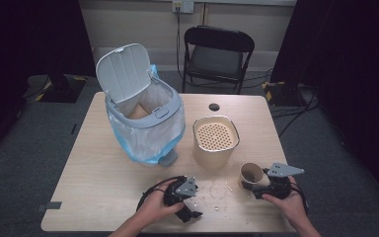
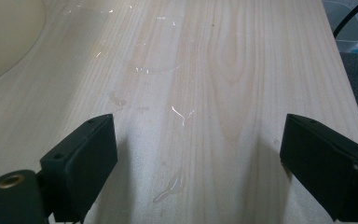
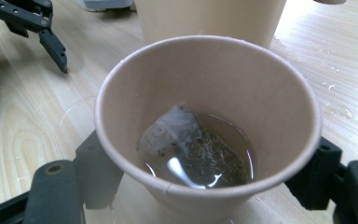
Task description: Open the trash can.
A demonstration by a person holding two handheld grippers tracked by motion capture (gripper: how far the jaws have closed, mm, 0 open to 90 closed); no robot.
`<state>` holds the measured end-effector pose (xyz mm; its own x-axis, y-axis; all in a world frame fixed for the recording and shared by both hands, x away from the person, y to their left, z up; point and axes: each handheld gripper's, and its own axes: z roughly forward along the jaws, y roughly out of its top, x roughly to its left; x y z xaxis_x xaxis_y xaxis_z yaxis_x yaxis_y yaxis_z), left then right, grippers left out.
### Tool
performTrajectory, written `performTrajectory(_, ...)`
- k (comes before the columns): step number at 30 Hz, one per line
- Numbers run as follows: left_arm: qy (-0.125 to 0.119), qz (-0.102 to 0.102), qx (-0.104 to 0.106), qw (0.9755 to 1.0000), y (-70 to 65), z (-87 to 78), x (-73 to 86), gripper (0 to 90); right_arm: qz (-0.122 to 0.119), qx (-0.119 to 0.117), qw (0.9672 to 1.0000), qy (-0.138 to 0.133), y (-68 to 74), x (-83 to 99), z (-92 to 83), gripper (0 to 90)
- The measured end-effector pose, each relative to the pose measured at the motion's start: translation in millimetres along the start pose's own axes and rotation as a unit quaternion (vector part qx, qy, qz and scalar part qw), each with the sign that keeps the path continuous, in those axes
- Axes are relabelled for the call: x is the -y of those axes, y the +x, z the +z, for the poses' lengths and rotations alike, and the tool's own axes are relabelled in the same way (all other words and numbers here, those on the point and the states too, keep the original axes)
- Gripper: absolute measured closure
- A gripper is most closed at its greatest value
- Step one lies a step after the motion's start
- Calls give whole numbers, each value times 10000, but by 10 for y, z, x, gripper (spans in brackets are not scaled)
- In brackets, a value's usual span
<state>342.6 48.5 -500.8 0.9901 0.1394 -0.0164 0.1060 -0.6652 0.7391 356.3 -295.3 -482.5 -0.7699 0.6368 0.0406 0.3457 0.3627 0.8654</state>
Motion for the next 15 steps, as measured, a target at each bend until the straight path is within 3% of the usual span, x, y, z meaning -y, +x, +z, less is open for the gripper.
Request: performTrajectory(15,3,22,4,10000,2,0,-1,103,-79,98,9999,53,12,4,-10,274)
